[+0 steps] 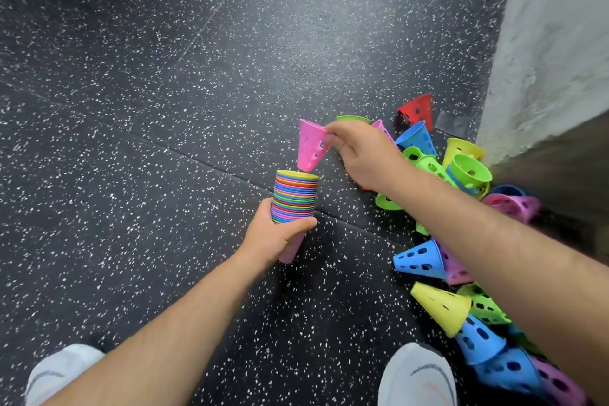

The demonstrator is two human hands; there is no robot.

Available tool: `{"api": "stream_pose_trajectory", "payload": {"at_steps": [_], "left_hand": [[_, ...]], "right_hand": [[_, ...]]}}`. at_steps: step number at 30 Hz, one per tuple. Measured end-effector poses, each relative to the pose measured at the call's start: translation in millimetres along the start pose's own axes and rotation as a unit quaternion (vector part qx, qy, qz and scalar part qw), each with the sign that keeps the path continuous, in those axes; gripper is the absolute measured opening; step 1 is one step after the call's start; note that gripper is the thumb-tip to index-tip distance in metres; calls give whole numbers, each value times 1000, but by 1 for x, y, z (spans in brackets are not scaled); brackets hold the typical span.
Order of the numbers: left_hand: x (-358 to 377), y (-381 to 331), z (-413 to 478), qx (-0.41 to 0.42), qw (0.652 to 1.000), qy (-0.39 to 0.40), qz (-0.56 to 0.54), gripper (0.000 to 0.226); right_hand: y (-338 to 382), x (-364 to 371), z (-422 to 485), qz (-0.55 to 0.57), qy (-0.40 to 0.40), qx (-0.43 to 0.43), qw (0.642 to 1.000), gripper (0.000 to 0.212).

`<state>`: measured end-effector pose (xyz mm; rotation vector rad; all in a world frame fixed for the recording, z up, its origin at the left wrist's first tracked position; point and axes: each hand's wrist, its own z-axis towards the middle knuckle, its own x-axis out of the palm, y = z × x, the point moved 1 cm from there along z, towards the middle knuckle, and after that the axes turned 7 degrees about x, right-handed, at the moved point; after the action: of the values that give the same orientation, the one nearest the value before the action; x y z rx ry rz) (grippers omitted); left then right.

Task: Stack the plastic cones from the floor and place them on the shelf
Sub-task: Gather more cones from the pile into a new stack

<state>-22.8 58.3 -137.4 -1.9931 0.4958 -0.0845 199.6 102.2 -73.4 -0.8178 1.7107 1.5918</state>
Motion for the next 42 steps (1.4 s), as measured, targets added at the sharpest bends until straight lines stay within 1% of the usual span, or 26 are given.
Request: {"api": "stream_pose_trajectory", "payload": {"at_steps": [2,3,5,6,10,12,13,15,17,19,21,22,24,26,28,30,32,35,36,37,39,42], "left_hand": [[7,-3,0,4,1000,9,-5,70],[10,-4,0,6,1000,15,-1,69],[15,-6,1,7,1000,22,7,54],[18,-8,1,10,1000,20,10,52],[27,-18,4,18,999,33,16,52],[29,-24,8,16,999,36,11,51],[29,-27,10,25,999,34,15,51],[28,-29,18,41,999,22,23,55],[27,-33,25,36,999,18,21,56],[26,-40,31,41,999,15,24,53],[26,-45,37,43,998,16,31,67],[25,-48,40,42,998,18,36,74],[24,-51,45,46,998,26,43,80],[24,-52,47,48,997,27,46,79],[24,-53,47,51,997,31,40,78],[23,-50,47,52,997,38,36,78],[22,-46,47,48,997,43,35,72],[20,-40,44,46,998,28,30,47],[21,-39,43,47,998,30,33,44],[21,-38,41,48,998,35,31,46],[24,-32,38,46,998,42,23,59],[31,-27,31,48,997,50,23,71]], "right_hand": [[2,-6,-10,-3,8,13,1000,25],[3,-8,-14,-5,16,23,1000,27],[2,-11,-21,-12,36,45,998,29],[0,-10,-23,-16,50,54,997,30],[-3,-5,-30,6,123,55,991,29],[-4,-6,-32,33,149,56,987,33],[-4,-9,-32,50,148,63,986,36],[-9,-12,-26,62,121,73,988,40],[-18,-12,-12,28,73,76,994,40],[-27,-9,6,-37,34,82,995,39],[-35,-8,23,-95,10,92,991,40],[-40,-7,31,-124,4,100,987,42],[-49,-4,44,-186,1,117,975,42],[-57,-1,53,-239,13,131,962,36],[-62,1,57,-264,21,136,955,28],[-65,1,57,-248,15,134,959,21],[-66,-2,54,-218,9,135,966,15],[-58,-13,45,-134,-7,152,979,15],[-53,-18,40,-106,-15,158,982,15],[-48,-24,35,-79,-25,162,983,14],[-37,-37,21,-28,-48,165,985,13],[-22,-49,-6,3,-60,151,987,12]]}}
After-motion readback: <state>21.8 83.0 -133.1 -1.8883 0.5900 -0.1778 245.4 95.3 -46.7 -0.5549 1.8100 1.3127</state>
